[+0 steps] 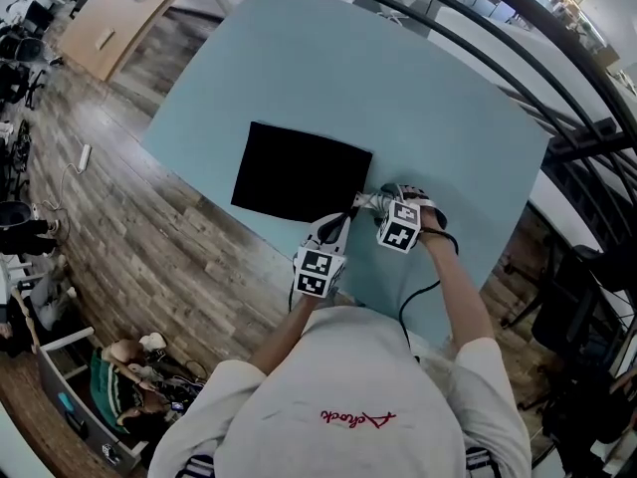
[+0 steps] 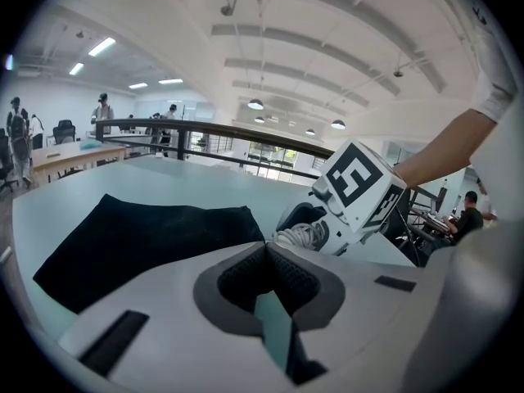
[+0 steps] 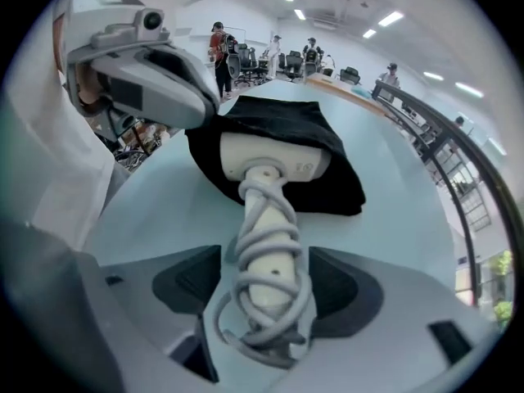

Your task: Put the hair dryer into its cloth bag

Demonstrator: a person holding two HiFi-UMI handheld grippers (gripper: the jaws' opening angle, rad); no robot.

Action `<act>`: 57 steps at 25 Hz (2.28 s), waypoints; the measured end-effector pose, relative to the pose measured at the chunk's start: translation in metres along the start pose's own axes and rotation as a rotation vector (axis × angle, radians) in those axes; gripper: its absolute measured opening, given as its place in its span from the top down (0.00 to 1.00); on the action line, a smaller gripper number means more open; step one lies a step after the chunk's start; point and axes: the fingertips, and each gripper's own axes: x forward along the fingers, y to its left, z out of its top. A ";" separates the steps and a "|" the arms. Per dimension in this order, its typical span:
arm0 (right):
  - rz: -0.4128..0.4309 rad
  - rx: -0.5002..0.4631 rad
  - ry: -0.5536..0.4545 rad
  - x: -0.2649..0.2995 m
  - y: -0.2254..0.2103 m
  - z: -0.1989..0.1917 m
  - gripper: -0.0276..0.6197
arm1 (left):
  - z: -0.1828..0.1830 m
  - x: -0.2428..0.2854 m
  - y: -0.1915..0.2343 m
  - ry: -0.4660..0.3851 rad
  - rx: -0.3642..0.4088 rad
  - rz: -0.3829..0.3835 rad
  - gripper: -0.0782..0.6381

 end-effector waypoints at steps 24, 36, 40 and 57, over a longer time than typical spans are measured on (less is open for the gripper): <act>0.127 0.167 -0.028 -0.016 0.013 -0.043 0.52 | -0.004 0.003 -0.004 0.021 0.014 -0.007 0.87; 0.084 0.210 -0.161 -0.036 -0.010 0.006 0.54 | 0.001 0.002 -0.007 0.012 0.019 -0.027 0.87; 0.078 0.184 -0.168 -0.031 -0.013 0.024 0.55 | 0.001 0.002 -0.007 0.006 0.015 -0.037 0.87; 0.083 0.081 -0.231 -0.003 -0.013 0.101 0.55 | 0.020 -0.010 -0.004 -0.053 0.007 -0.063 0.87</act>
